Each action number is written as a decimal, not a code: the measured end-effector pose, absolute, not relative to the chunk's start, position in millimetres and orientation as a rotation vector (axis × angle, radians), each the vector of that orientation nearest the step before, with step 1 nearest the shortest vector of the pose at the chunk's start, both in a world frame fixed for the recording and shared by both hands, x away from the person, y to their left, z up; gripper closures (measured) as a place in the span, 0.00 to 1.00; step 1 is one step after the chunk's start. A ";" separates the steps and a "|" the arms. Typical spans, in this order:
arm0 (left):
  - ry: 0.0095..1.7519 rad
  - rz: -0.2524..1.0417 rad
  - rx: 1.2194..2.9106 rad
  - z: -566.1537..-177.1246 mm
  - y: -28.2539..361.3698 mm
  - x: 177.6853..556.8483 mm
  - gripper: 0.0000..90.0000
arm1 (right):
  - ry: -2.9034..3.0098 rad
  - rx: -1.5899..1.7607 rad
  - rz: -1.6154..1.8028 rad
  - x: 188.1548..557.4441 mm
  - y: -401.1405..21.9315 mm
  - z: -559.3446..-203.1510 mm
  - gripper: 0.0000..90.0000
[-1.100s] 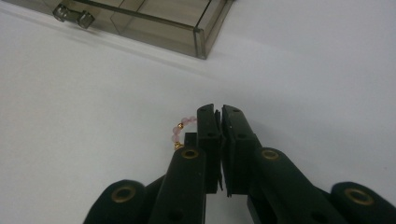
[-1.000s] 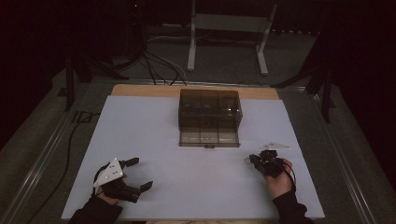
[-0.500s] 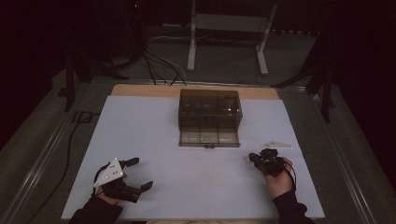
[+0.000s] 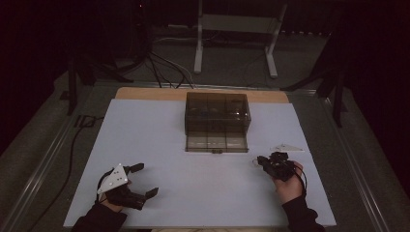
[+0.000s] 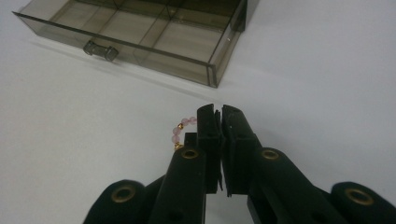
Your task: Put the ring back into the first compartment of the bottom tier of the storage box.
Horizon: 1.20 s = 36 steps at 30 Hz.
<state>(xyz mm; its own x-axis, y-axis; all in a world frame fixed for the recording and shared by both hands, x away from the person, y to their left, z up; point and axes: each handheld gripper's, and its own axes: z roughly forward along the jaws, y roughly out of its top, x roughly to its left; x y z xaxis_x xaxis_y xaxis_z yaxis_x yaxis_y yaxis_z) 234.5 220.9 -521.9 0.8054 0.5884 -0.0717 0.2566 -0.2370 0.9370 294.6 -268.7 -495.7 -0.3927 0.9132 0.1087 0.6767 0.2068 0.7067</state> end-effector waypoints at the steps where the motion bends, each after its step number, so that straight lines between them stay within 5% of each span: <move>1: 0.646 0.353 1.823 -521.8 220.9 234.5 0.01 | 2.154 1.489 0.994 294.8 -268.2 -495.3 0.97; 36: 0.646 0.348 1.822 -522.0 220.4 235.3 0.01 | 2.191 1.394 1.029 312.0 -237.4 -480.1 0.97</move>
<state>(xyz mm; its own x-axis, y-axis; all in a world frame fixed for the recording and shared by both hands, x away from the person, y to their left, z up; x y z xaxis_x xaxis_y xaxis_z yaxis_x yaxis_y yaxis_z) 235.3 220.4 -522.0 0.8072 0.5853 -0.0764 0.2583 -0.2339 0.9373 312.0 -237.4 -480.1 -0.4568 0.8851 0.0890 0.6336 0.2535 0.7309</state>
